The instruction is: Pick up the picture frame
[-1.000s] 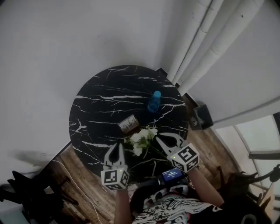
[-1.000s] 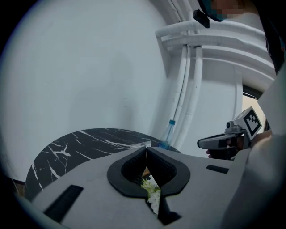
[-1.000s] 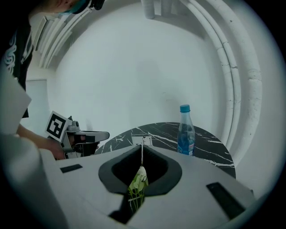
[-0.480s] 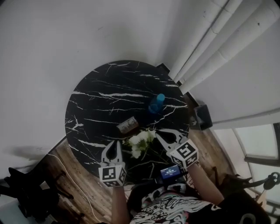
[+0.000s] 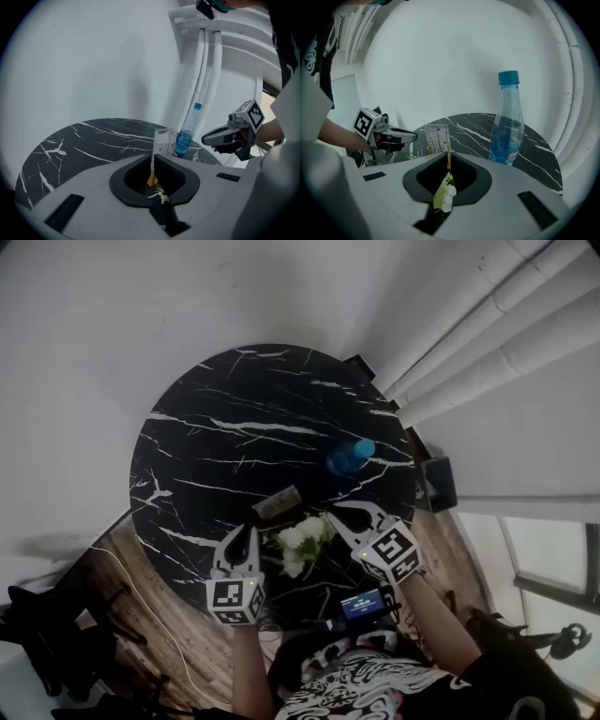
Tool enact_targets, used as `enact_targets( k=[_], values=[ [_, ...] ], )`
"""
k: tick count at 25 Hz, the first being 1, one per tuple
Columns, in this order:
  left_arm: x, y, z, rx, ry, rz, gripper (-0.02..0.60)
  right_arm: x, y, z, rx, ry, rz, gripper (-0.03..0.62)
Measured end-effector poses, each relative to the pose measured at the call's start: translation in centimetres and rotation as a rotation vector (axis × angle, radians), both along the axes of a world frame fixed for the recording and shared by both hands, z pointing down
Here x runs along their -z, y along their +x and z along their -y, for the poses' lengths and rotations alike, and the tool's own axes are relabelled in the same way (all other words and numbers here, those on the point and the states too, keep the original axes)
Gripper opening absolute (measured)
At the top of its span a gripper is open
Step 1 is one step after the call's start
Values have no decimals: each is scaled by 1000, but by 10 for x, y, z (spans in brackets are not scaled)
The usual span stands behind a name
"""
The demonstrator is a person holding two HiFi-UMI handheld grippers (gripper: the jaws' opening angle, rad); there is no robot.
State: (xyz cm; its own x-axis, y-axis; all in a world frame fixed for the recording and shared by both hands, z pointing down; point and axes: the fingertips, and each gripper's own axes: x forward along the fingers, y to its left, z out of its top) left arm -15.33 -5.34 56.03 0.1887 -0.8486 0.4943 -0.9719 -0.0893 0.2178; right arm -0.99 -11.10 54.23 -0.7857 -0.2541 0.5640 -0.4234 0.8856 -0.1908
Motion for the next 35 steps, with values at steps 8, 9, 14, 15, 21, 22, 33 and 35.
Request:
enact_targets(
  k=[8, 9, 14, 15, 21, 22, 33, 35],
  values=[
    [-24, 3, 5, -31, -46, -62, 86, -31, -14, 7, 87, -19, -57, 21],
    [-27, 3, 6, -37, -50, -64, 91, -33, -16, 7, 99, -17, -61, 21],
    [-41, 10, 13, -88, -64, -68, 120, -48, -22, 9, 140, -14, -87, 21],
    [-43, 10, 15, -97, -67, -73, 134, -51, -24, 9, 153, -12, -95, 21],
    [-56, 14, 24, -147, -82, -61, 205, -65, -30, 11, 204, -1, -120, 23],
    [-57, 15, 26, -157, -79, -56, 216, -67, -32, 12, 212, 1, -122, 26],
    [-66, 21, 39, -250, -72, 55, 245, -87, -56, 12, 355, 80, -159, 118],
    [-67, 20, 40, -270, -68, 107, 244, -86, -62, 12, 371, 118, -141, 118]
  ],
)
